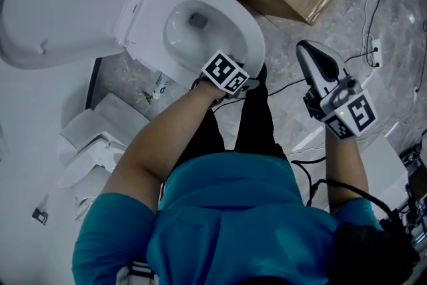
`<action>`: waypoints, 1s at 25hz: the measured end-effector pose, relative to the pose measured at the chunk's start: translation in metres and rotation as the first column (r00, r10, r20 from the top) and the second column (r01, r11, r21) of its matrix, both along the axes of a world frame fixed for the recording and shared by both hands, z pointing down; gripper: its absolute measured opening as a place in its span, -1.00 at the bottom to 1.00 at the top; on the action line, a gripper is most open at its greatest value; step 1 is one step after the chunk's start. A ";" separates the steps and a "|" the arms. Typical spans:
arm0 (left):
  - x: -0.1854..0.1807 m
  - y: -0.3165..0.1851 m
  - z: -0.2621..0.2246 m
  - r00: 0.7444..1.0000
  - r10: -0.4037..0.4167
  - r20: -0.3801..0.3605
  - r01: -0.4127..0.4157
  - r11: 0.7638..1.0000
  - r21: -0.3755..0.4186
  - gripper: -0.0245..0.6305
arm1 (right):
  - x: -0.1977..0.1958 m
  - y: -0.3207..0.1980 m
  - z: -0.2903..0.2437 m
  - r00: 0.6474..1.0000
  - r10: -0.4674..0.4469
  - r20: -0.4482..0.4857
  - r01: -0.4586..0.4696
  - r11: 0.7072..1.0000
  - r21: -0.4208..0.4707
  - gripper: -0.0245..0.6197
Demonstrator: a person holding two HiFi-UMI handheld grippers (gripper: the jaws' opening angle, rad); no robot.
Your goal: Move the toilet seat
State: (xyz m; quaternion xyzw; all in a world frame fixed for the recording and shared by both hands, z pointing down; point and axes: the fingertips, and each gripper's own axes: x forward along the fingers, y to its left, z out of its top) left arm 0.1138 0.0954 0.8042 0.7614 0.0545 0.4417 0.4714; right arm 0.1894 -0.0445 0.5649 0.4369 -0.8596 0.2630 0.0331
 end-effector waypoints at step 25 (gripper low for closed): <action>-0.020 -0.019 -0.075 0.998 -0.020 -0.054 0.019 1.000 -0.023 -0.08 | -0.024 -0.004 -0.042 1.000 -0.007 -0.012 0.007 0.998 0.059 -0.93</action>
